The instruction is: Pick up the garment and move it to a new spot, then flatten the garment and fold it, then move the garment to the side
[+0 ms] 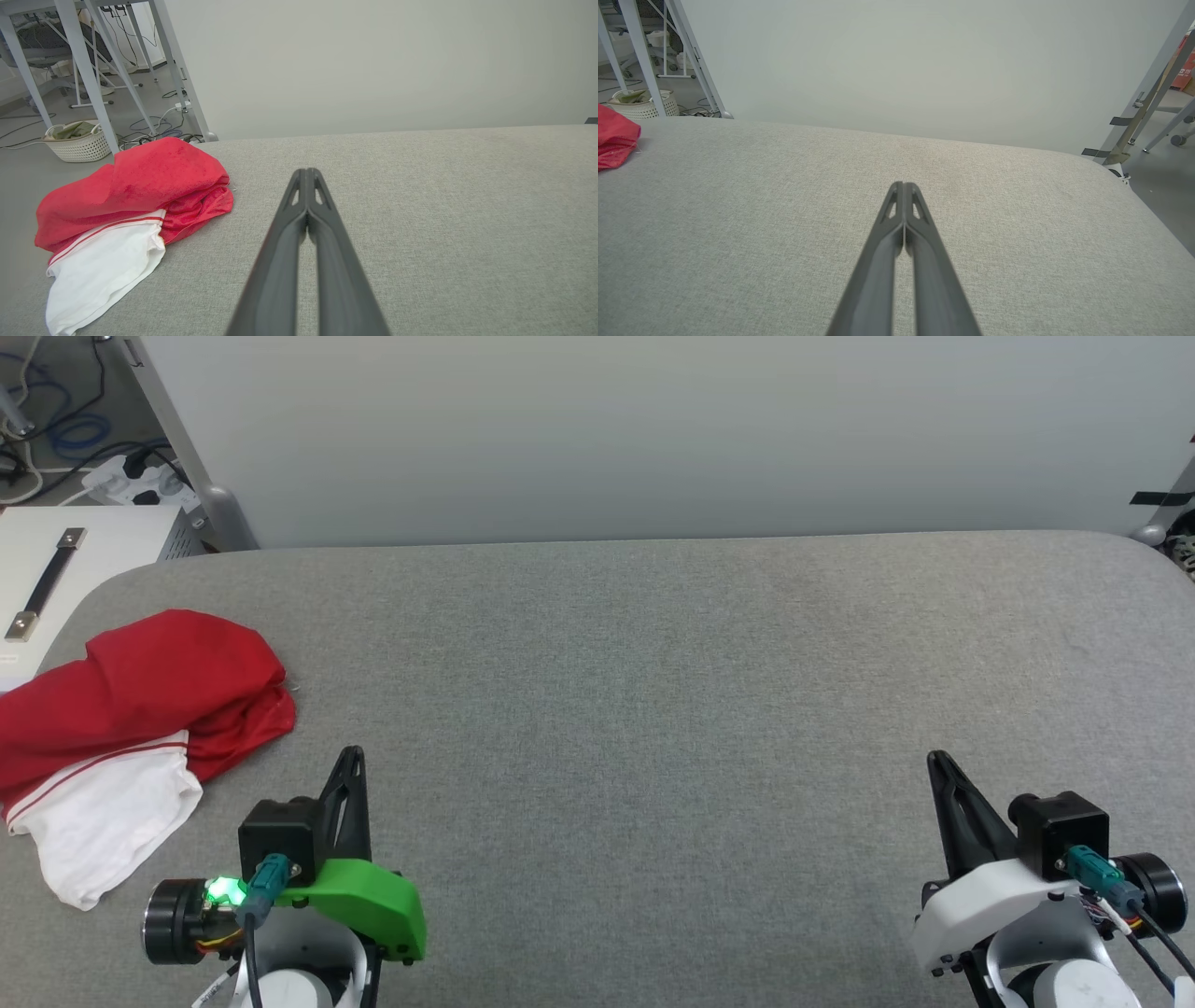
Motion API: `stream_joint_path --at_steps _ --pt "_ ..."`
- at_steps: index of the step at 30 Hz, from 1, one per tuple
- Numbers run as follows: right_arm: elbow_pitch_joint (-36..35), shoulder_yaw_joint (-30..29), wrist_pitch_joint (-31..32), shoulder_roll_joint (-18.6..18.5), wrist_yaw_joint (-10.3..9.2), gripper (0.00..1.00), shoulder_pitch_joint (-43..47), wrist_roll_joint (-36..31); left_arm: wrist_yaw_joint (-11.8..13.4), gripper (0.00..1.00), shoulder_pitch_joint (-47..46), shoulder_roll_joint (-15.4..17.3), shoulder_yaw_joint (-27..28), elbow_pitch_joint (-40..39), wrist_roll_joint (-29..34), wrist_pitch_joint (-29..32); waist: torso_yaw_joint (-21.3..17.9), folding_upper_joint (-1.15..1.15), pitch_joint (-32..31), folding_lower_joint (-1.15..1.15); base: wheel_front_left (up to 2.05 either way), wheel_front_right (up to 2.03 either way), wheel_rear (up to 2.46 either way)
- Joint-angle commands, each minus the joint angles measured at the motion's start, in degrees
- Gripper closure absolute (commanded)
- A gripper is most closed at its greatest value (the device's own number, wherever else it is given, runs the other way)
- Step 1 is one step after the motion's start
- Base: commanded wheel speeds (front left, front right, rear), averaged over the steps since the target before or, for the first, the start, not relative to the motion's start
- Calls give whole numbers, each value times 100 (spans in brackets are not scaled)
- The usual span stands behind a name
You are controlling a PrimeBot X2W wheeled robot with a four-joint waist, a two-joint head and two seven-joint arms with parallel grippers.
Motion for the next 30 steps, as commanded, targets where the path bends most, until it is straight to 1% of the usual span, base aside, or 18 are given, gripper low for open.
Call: stream_joint_path --at_steps 1,30 --pt "-26 -5 15 14 -5 100 41 -55 24 100 66 -25 4 -14 57 -5 0 0 0 0 0 0 0" --pt "-26 -5 15 14 -5 100 41 -55 24 100 66 -25 4 -14 57 -5 0 0 0 0 0 0 0"
